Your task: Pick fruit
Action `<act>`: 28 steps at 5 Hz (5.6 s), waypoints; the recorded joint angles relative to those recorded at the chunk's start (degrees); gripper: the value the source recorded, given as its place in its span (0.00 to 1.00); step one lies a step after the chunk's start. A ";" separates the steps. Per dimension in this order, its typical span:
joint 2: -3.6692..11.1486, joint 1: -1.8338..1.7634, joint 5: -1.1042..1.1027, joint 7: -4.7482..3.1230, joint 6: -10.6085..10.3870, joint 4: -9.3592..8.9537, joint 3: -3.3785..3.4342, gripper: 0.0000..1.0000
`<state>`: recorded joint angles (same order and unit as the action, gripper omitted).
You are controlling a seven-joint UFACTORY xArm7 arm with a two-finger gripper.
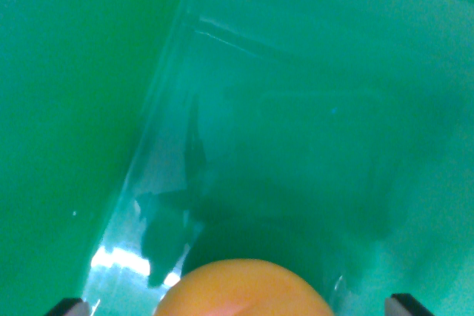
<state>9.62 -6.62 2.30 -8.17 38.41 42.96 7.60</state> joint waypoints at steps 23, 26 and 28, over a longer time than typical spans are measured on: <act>-3.93 0.16 0.29 0.08 11.13 7.22 -0.11 1.00; -4.75 0.19 0.35 0.09 13.46 8.74 -0.14 1.00; -5.62 0.23 0.41 0.11 15.95 10.35 -0.17 1.00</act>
<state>4.00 -6.39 2.71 -8.06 54.36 53.31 7.43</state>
